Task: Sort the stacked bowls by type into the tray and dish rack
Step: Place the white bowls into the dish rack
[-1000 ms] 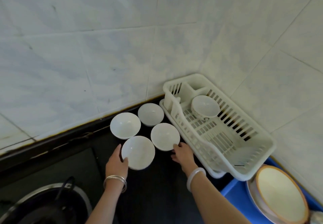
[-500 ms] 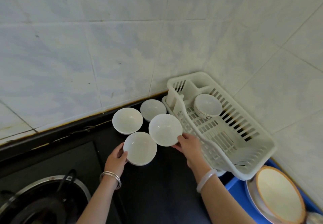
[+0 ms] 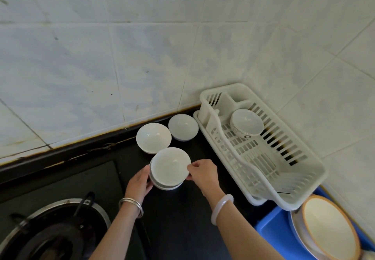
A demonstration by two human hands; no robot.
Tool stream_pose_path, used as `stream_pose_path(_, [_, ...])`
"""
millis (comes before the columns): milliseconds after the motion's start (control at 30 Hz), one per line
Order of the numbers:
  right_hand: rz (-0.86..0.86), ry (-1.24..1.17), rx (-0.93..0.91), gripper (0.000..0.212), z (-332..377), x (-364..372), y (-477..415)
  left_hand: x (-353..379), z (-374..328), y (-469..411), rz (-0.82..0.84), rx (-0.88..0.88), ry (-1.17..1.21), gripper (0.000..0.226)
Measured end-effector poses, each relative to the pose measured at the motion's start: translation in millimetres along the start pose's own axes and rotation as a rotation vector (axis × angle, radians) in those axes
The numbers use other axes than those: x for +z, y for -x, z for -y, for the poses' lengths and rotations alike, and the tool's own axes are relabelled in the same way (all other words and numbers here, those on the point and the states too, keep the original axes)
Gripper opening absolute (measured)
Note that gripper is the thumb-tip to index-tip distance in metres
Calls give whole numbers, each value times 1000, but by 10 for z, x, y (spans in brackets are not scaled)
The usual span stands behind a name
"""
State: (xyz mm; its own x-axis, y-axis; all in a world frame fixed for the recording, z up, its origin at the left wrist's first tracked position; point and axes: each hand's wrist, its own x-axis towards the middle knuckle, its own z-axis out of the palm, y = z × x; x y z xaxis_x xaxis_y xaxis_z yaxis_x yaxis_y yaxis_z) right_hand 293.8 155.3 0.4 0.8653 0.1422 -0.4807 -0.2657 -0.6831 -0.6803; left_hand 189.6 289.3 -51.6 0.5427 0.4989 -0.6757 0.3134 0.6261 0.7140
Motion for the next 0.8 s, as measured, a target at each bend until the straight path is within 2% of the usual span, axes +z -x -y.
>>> stream_pose_path(100, [16, 19, 19, 11, -6, 11, 5, 6, 9, -24, 11, 19, -35, 37])
stream_pose_path(300, [31, 56, 40, 9, -22, 45, -52, -10, 69, -66, 14, 1, -43, 37])
stream_pose_path(433, [84, -9, 105, 7, -70, 53, -120, -4, 64, -46, 8, 2, -55, 37])
stream_pose_path(500, [150, -93, 135, 16, -68, 44, -138, -1, 46, -34, -4, 3, -50, 38])
stream_pose_path(600, [306, -221, 140, 46, -35, 41, -153, 18, -4, -6, -7, -33, -5, 38])
stream_pose_path(633, [330, -234, 128, 50, -33, 40, -149, 26, -16, 9, -4, -48, 3, 37])
stream_pose_path(800, [325, -315, 94, 39, -110, 75, -83, 79, -42, 128, -11, -62, -26, 37])
